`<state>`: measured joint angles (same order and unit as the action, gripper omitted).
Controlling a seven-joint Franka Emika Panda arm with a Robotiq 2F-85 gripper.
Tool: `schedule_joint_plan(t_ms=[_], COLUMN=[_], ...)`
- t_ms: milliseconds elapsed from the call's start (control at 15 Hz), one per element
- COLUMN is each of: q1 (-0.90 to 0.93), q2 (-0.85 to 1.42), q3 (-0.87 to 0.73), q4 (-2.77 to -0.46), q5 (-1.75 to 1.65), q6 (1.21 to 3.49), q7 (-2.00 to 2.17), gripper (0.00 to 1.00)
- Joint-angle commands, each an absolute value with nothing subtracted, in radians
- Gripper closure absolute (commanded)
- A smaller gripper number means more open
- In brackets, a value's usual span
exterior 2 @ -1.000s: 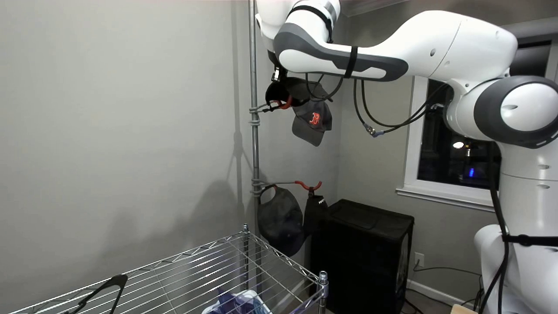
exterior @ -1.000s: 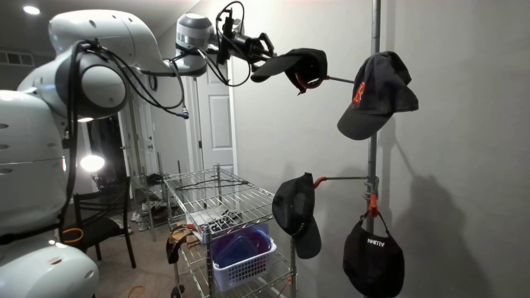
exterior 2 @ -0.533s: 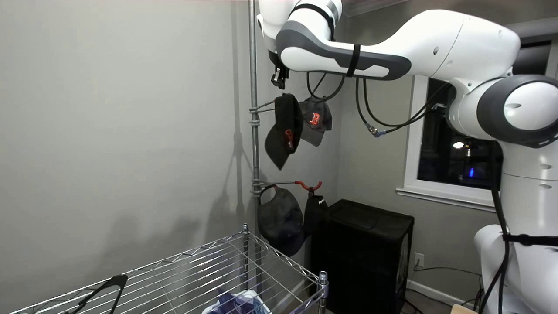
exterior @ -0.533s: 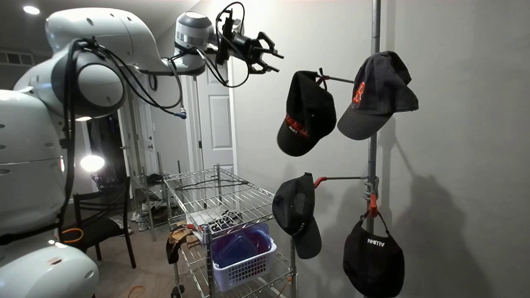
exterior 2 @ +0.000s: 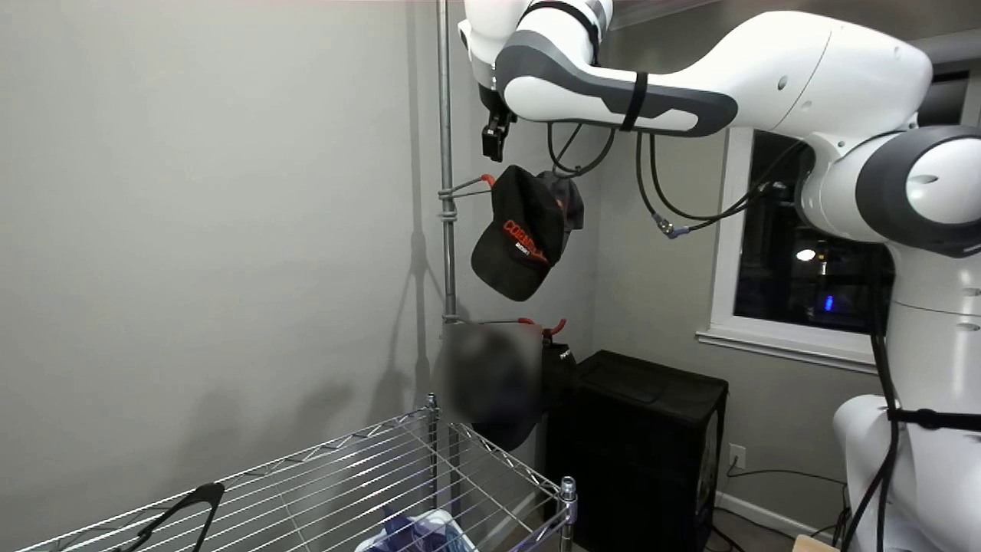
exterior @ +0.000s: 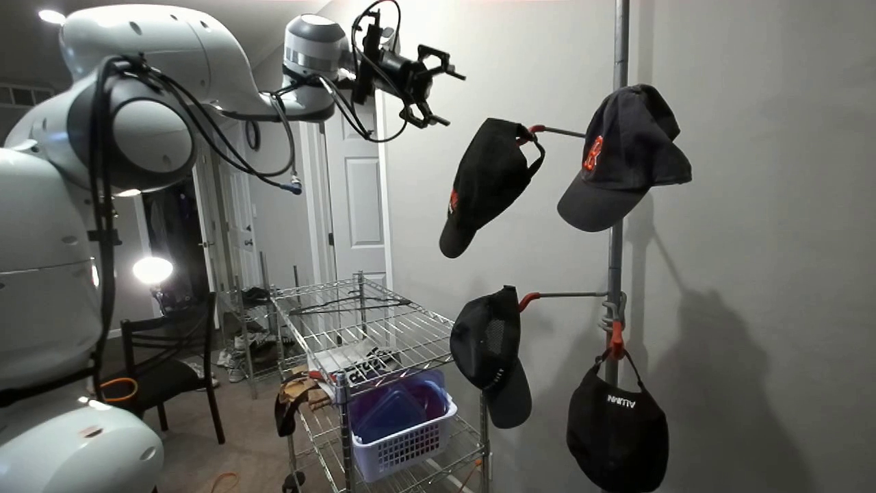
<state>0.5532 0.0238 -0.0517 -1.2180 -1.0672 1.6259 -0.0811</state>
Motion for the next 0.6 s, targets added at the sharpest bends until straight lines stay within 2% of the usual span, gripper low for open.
schedule_joint_plan(t_ms=[0, 533], q1=[0.561, 0.594], q2=[-0.054, -0.135], q3=[-0.042, -0.024], q4=[-1.311, -1.424], q5=[-1.034, -0.902], q6=[1.65, 1.632], q7=[-0.109, -0.11], gripper=[0.0, 0.0])
